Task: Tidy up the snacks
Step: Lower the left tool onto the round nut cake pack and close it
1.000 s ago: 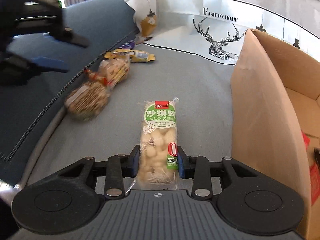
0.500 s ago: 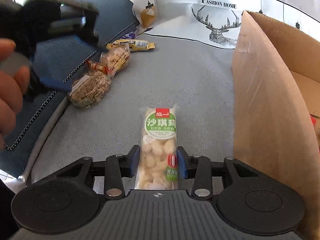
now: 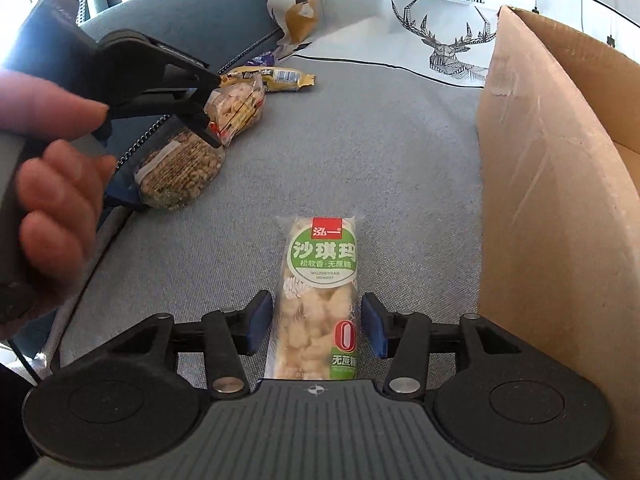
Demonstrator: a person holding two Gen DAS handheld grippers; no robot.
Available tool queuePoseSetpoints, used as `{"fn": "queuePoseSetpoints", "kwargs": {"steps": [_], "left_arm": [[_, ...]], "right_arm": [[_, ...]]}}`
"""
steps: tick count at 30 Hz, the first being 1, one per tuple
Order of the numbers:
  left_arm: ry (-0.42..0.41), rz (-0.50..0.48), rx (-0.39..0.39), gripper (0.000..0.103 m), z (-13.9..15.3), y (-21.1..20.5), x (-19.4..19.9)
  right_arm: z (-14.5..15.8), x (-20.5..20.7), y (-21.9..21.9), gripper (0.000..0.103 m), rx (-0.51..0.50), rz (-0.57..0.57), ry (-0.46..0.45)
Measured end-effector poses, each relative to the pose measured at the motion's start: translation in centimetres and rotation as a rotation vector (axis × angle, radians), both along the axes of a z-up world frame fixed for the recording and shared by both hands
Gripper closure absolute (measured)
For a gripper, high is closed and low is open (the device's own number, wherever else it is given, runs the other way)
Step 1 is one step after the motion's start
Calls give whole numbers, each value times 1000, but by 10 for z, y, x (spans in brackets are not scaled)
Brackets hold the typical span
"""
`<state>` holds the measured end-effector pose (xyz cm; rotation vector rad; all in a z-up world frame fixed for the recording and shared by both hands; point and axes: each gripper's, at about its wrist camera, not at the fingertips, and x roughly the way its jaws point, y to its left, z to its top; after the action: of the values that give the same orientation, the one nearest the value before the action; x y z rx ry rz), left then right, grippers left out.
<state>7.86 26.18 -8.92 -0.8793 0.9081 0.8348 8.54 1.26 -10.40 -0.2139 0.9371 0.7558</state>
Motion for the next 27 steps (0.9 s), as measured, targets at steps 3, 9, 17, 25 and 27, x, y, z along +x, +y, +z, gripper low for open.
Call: {"fn": "queuePoseSetpoints", "kwargs": {"steps": [3, 9, 17, 25, 27], "left_arm": [[5, -13, 16, 19, 0, 0, -2], [14, -101, 10, 21, 3, -1, -2], [16, -502, 71, 21, 17, -31, 10], [-14, -464, 12, 15, 17, -20, -3], [1, -477, 12, 9, 15, -23, 5]], "right_arm": [[-1, -1, 0, 51, -3, 5, -5], [-2, -2, 2, 51, -16, 13, -25], [-2, -5, 3, 51, -24, 13, -44], [-2, -7, 4, 51, -29, 7, -50], [-2, -6, 4, 51, -29, 7, -51]]}}
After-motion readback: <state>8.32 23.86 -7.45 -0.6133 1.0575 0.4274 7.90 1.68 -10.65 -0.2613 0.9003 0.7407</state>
